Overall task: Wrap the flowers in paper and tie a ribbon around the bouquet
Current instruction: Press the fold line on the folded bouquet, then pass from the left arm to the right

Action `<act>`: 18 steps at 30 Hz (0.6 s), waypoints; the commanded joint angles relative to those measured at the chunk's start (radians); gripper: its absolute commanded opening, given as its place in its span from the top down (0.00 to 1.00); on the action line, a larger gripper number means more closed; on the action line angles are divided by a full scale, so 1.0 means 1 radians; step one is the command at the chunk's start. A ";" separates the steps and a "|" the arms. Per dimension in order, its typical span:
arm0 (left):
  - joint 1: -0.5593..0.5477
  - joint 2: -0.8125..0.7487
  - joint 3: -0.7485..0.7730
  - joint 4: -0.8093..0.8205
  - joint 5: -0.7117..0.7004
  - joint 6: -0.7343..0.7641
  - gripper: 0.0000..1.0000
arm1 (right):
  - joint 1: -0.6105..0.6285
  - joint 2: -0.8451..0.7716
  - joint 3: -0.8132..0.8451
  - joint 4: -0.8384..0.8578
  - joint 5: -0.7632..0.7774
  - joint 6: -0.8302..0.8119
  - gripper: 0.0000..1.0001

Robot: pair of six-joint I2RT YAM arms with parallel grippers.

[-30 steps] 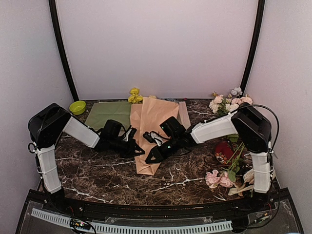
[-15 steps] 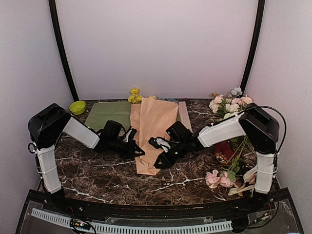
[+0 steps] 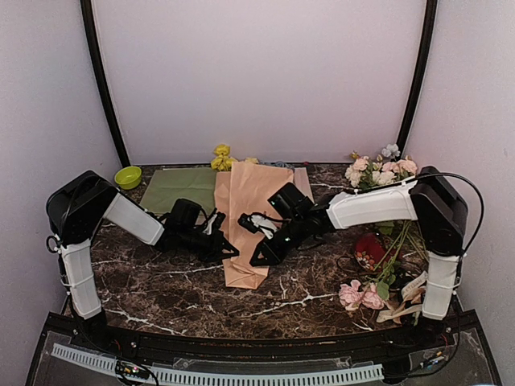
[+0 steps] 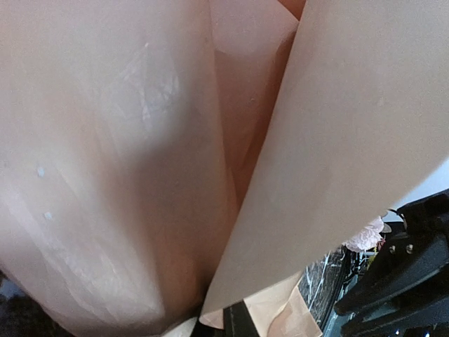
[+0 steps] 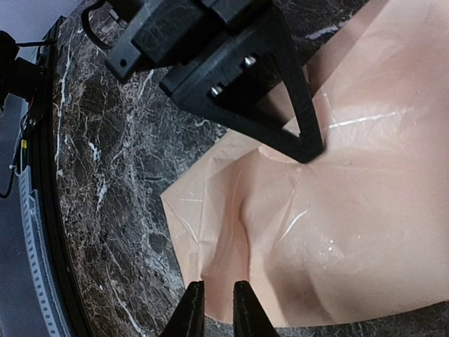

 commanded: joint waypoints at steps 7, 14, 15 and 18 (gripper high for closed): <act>0.001 -0.001 -0.039 -0.094 -0.020 -0.005 1.00 | 0.081 0.190 0.115 0.025 -0.007 0.000 0.89; 0.004 -0.015 -0.039 -0.090 -0.021 -0.001 1.00 | 0.092 0.198 0.063 0.023 0.000 -0.012 0.92; 0.003 -0.023 -0.036 -0.092 -0.022 0.004 1.00 | 0.091 0.199 0.062 0.014 0.007 -0.018 0.92; 0.003 -0.036 -0.001 -0.135 -0.032 0.038 1.00 | 0.091 0.210 0.066 -0.016 0.018 -0.031 0.92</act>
